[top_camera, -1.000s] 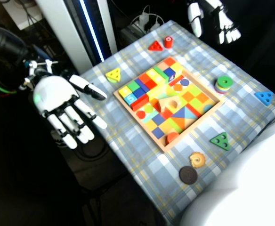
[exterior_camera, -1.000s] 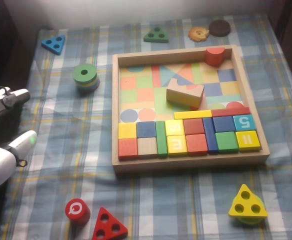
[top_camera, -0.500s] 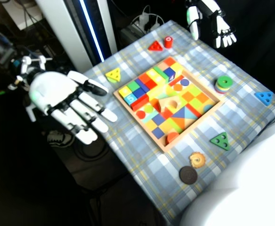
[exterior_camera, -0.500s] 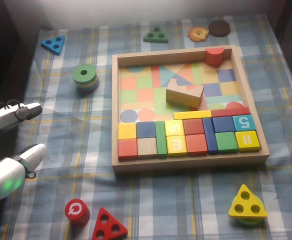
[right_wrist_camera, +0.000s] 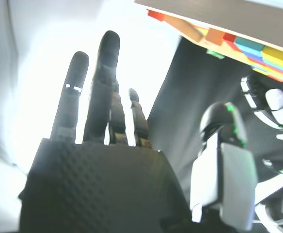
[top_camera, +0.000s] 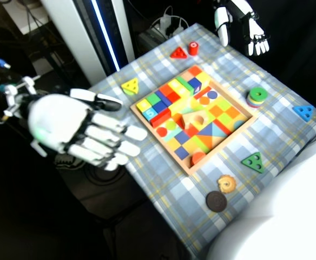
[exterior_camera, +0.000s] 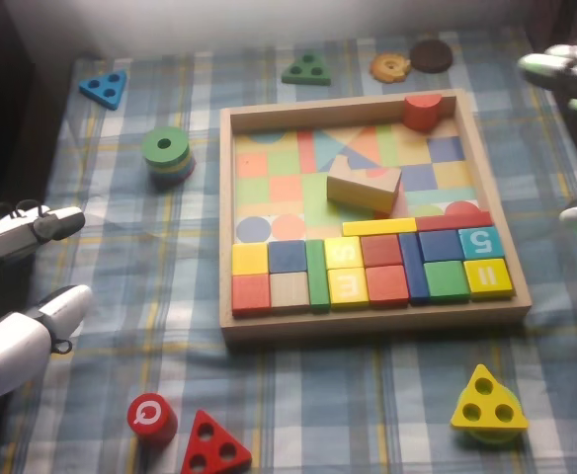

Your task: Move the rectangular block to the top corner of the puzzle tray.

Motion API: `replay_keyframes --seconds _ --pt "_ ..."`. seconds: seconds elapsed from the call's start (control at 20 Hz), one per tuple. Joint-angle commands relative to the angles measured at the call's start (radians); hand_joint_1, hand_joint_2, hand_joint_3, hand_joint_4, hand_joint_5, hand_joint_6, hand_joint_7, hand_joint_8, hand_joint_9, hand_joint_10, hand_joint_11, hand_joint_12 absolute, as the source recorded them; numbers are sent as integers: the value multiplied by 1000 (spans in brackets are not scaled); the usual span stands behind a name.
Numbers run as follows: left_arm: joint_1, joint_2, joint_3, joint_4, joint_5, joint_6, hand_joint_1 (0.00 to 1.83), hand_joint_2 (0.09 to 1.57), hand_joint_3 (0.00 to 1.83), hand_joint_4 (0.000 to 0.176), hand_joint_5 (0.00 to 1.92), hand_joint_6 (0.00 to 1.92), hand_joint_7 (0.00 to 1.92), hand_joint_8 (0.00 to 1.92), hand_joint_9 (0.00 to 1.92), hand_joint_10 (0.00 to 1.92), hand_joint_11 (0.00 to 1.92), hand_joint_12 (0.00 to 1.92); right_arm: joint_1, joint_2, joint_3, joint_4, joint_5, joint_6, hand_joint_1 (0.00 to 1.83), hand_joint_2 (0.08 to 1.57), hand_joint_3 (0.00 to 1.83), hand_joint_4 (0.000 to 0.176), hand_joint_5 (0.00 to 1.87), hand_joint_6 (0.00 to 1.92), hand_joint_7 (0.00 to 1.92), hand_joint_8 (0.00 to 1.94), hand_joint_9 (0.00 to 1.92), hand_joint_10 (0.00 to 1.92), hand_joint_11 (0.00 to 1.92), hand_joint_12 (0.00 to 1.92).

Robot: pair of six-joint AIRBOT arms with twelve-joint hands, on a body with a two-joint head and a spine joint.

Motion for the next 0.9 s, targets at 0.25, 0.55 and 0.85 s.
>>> replay_keyframes --seconds 0.25,0.55,0.85 --pt "-9 -2 -3 17 -112 15 864 1249 1 60 565 1 357 0 207 3 0 61 305 -26 117 -393 -191 262 1230 1081 0 0 486 27 863 1666 1041 1892 1046 1917" --pt "-9 -4 -2 17 -101 14 866 1250 0 62 586 8 377 8 220 12 19 11 470 -105 215 -754 -310 542 1562 1031 0 0 512 8 1304 1941 1504 1921 1540 1921" --pt "-9 -6 1 18 -93 14 853 1245 3 72 579 1 365 4 221 8 0 141 554 -188 289 -1046 -337 785 1810 1078 7 0 501 11 1403 1941 1576 1921 1597 1921"
